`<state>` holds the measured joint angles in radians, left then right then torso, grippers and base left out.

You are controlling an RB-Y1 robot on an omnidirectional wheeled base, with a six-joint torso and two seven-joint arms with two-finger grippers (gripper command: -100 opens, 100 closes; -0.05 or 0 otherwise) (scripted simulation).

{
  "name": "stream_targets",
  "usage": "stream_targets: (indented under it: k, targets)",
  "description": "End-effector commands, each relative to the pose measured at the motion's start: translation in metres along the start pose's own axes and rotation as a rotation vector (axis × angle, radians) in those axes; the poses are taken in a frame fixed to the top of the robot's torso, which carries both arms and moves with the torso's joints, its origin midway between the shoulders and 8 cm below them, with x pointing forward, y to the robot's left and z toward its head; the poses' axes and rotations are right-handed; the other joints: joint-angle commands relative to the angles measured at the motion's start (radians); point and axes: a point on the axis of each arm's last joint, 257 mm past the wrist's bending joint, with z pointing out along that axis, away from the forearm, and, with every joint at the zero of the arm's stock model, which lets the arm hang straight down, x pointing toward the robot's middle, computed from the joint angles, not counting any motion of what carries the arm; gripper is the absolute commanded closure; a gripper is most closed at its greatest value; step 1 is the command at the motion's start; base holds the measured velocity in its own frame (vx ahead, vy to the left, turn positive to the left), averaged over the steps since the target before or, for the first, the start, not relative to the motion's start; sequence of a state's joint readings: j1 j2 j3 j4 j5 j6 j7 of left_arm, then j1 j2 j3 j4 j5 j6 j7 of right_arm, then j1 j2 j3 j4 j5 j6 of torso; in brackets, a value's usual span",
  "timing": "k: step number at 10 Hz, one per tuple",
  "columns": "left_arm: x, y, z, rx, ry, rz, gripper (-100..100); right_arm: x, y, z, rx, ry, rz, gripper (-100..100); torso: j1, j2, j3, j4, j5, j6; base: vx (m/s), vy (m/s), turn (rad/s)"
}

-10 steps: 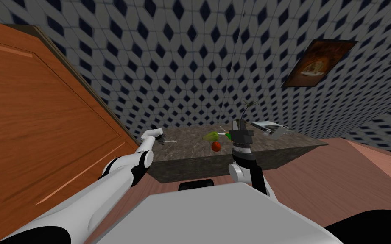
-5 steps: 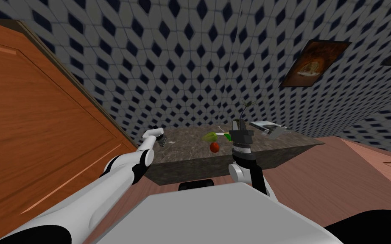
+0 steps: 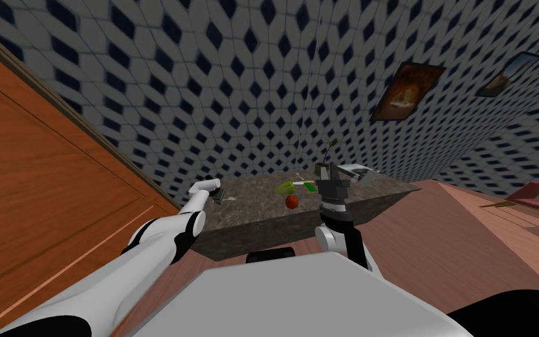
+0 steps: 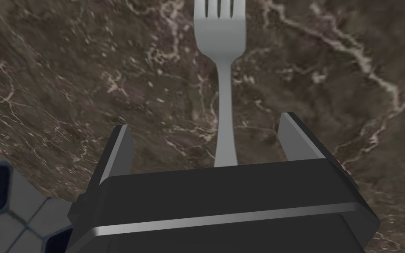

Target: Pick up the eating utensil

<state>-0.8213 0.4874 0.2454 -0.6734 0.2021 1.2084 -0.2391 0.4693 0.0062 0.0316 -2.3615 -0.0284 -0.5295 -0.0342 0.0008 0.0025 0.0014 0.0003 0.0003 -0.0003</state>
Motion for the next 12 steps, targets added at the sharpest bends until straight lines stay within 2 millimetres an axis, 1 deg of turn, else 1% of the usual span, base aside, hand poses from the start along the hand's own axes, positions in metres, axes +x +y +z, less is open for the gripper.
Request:
stream_targets:
  k: [1,2,3,4,5,6,7,8,9,10,11,12]
  targets:
    - [-0.013,0.004,0.001,0.001,-0.006,-0.027,-100,0.0,0.0,0.0,0.0,0.0,0.0,0,0.0,0.0,0.0,0.0,0.0,0.0,-0.027,0.009,-0.136]
    - [-0.01,0.004,0.001,0.004,0.004,-0.031,-100,0.0,0.0,0.0,0.0,0.0,0.0,0,0.0,0.0,0.0,0.0,0.0,-0.001,-0.011,0.006,0.02]
    - [-0.038,0.015,0.002,0.004,-0.034,-0.066,-100,0.0,0.0,0.0,0.0,0.0,0.0,0,0.0,-0.001,0.0,0.0,0.0,-0.001,-0.014,0.002,-0.201]
    - [-0.035,0.016,0.003,0.0,-0.017,-0.073,-100,0.0,0.0,0.0,0.0,0.0,0.0,0,0.0,-0.001,0.0,0.0,0.0,0.0,-0.017,0.007,-0.171]
    - [-0.06,0.024,0.002,0.008,-0.055,-0.102,-100,0.0,0.0,0.0,0.0,0.0,0.0,0,0.0,-0.001,0.0,0.0,0.0,0.0,-0.025,0.005,-0.283]
    - [-0.06,0.025,0.002,0.007,-0.047,-0.102,-100,0.0,0.0,0.0,0.0,0.0,0.0,0,0.0,0.0,0.0,0.0,0.0,0.0,-0.023,0.008,-0.137]
    - [-0.055,0.024,0.002,0.011,-0.028,-0.11,-100,0.0,0.0,0.0,0.0,0.0,0.0,0,0.0,0.0,0.0,0.0,0.0,-0.001,-0.009,0.004,0.023]
    - [-0.078,0.038,0.003,0.004,-0.065,-0.133,-100,0.0,0.0,0.0,0.0,0.0,0.0,0,0.0,-0.001,0.0,0.0,0.0,-0.001,-0.015,-0.002,-0.226]
    - [-0.077,0.037,0.002,0.008,-0.049,-0.141,-100,0.0,0.0,0.0,0.0,0.0,0.0,0,0.0,-0.001,0.0,0.0,0.0,0.0,-0.019,0.006,-0.172]
    - [-0.075,0.036,0.002,0.009,-0.042,-0.144,-100,0.0,0.0,0.0,0.0,0.0,0.0,0,0.0,-0.001,0.0,0.0,0.0,0.0,-0.009,0.004,0.006]
    - [-0.097,0.051,0.002,0.001,-0.075,-0.167,-100,0.0,0.0,0.0,0.0,0.0,0.0,0,0.0,-0.001,-0.001,0.0,0.0,-0.001,-0.027,0.005,-0.2]
    - [-0.095,0.05,0.002,0.003,-0.059,-0.174,-100,0.0,0.0,0.0,0.0,0.0,0.0,0,0.0,0.0,0.0,0.0,0.0,0.0,-0.028,0.008,-0.149]
